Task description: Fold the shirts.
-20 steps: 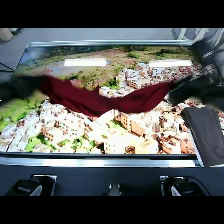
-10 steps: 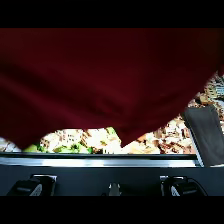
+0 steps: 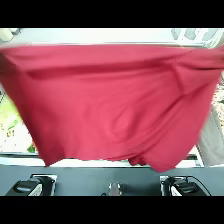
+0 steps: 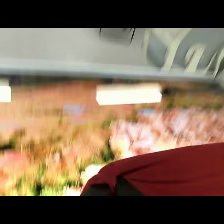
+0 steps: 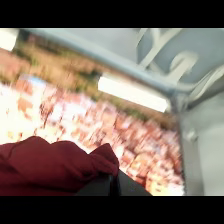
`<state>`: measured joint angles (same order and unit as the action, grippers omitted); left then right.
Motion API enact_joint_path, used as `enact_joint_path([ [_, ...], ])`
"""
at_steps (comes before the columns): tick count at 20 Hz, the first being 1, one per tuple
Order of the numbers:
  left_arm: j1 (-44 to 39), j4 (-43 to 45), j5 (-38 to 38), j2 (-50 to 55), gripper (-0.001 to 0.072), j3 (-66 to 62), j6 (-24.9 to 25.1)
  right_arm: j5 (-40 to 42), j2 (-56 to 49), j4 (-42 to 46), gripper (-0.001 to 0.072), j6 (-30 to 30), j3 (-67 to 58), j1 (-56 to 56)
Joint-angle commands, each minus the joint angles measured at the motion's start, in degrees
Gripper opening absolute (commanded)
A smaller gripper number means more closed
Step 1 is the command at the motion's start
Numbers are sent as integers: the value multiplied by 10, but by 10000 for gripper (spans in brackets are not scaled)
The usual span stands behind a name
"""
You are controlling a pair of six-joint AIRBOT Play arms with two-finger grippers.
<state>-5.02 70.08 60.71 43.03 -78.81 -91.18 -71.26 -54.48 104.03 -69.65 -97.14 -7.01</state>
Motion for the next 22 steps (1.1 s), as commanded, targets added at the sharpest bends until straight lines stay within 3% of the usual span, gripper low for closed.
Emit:
enact_joint_path([
  [1,1,6,-40,75,24,116,-3,78,-148,-57,17,-50,18,0],
  [4,5,6,-70,191,25,131,-4,191,-264,-183,17,-76,18,0],
  [7,5,-20,-72,287,25,128,-4,171,-355,-315,17,-107,18,0],
  [9,5,-33,-62,333,25,128,-5,154,-391,-351,19,-105,18,0],
  [10,8,-38,-49,347,67,127,-6,148,-399,-346,97,-100,18,1],
  [11,14,-40,-28,353,243,125,-6,140,-399,-339,272,-82,17,7],
  [12,24,-35,7,353,538,119,-1,116,-394,-337,405,-36,12,19],
  [13,40,-25,56,351,618,110,18,79,-386,-337,425,14,6,37],
  [15,83,-8,168,340,609,100,68,-28,-368,-338,447,93,3,93],
  [17,125,-1,230,311,607,131,70,-161,-364,-339,445,137,13,164],
  [18,137,-2,232,289,558,167,70,-205,-364,-339,443,146,31,192],
  [19,146,-1,226,263,383,219,70,-225,-359,-343,440,145,62,215],
  [22,146,-16,169,202,415,390,84,-204,-323,-344,415,141,207,238],
])
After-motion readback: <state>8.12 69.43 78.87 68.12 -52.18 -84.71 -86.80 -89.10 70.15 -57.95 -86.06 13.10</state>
